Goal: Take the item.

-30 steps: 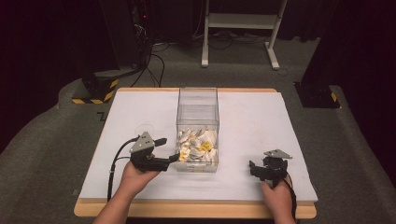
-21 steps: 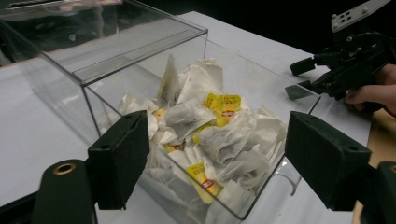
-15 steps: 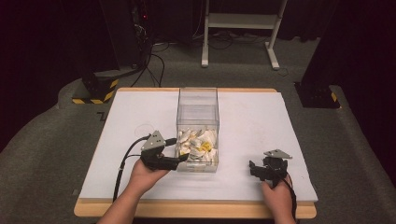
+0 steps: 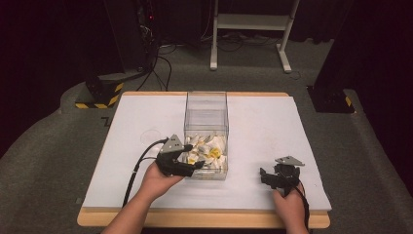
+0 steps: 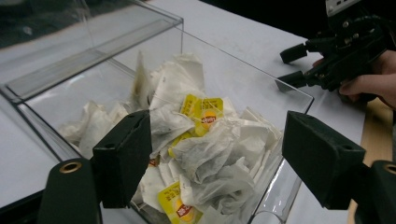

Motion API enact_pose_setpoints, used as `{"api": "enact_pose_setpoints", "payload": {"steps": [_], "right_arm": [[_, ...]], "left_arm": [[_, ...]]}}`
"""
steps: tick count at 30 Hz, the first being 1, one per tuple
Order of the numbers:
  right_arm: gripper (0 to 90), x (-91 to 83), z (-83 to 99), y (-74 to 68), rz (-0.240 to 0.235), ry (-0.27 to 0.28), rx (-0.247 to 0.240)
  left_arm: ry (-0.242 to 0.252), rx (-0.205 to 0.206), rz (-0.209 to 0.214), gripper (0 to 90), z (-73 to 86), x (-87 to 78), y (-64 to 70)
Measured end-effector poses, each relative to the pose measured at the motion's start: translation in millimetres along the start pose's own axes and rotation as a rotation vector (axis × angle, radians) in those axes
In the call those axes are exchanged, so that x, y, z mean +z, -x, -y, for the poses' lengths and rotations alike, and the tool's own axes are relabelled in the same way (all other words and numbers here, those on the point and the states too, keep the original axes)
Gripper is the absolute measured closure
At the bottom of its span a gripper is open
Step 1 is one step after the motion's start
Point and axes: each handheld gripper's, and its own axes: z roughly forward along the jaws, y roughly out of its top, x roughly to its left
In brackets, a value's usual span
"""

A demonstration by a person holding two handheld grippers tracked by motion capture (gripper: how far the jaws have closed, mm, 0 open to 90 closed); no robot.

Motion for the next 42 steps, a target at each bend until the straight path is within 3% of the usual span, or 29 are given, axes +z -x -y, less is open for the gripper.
{"api": "enact_pose_setpoints", "payload": {"steps": [14, 21, 26, 33, 42], "right_arm": [[13.2, -0.1, 0.0, 0.0, 0.0, 0.0, 0.0], [13.2, 0.0, 0.0, 0.0, -0.001, 0.0, 0.0], [13.3, -0.1, 0.1, 0.0, -0.001, 0.0, 0.001], [13.3, -0.1, 0.1, 0.0, -0.001, 0.0, 0.001], [13.2, -0.2, 0.1, 0.1, -0.002, -0.002, 0.001]], "left_arm": [[-0.112, 0.038, -0.003, 33.7, -16.3, 21.4, 3.2], [-0.195, 0.071, -0.008, 35.9, -22.9, 33.7, 6.1], [-0.235, 0.075, -0.019, 41.9, -25.2, 40.4, 6.1], [-0.295, 0.124, -0.037, 47.9, -28.8, 49.5, 10.0], [-0.376, 0.144, -0.056, 60.5, -27.7, 57.2, 10.9]]}}
